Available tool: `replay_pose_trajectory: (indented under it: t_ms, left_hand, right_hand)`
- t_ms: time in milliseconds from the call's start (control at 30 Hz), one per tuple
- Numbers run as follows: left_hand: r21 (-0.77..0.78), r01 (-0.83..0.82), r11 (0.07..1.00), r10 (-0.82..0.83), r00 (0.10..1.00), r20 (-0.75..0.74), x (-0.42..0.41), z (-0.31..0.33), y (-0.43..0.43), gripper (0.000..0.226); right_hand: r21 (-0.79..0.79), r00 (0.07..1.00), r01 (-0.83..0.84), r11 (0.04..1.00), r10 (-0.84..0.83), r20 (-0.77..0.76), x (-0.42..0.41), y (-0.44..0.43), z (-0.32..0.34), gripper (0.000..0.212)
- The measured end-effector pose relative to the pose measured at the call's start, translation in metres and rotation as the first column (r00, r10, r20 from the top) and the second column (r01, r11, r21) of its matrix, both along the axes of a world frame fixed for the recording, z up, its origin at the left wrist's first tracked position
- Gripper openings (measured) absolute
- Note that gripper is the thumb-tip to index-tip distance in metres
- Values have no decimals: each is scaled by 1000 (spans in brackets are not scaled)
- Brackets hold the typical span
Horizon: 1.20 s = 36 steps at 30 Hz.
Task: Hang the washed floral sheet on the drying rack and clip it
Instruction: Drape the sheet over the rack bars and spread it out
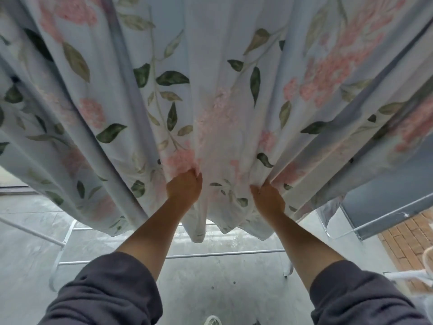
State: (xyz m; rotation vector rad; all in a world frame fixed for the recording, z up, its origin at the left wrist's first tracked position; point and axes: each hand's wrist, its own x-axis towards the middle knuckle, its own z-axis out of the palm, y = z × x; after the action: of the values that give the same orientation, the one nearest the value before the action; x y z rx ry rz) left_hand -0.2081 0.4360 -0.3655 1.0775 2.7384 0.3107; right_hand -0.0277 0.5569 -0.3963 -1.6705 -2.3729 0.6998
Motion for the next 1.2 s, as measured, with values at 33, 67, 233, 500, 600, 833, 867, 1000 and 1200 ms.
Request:
replay_pose_trajectory:
  t_ms: [33, 67, 233, 500, 600, 833, 867, 1000, 1200]
  left_hand:
    - [-34, 12, 999, -11, 1000, 27, 0, -8, -8, 49]
    - [-71, 11, 997, -6, 998, 63, 0, -18, -16, 50]
    - [-40, -8, 999, 16, 979, 204, -2, -37, -60, 36]
    - [328, -163, 930, 60, 951, 302, -45, -3, -145, 22]
    - [414, -205, 887, 102, 961, 258, -81, 20, -196, 22]
    - [567, -139, 812, 88, 989, 116, -170, 113, -291, 11]
    - [600, -118, 791, 86, 993, 82, -189, 132, -307, 12]
    - [643, -20, 765, 69, 996, -50, -230, 187, -331, 14]
    - [708, 102, 699, 64, 977, -205, -284, 262, -335, 15]
  right_hand:
    - [-85, 1000, -2, 996, 3, 3, 2, -8, -10, 47]
    - [-161, 1000, -7, 987, 12, 29, 3, -14, -22, 51]
    - [-335, 981, -145, 931, 179, 73, -20, -51, -41, 41]
    - [-242, 872, -432, 868, 334, -359, -116, -138, 24, 27]
    - [-148, 787, -513, 846, 394, -476, -161, -180, 65, 25]
    - [37, 637, -554, 832, 452, -625, -257, -261, 169, 22]
    - [75, 609, -562, 824, 474, -636, -276, -278, 190, 21]
    - [302, 518, -531, 792, 585, -624, -314, -306, 249, 17]
    - [599, 478, -396, 696, 713, -513, -359, -312, 323, 13]
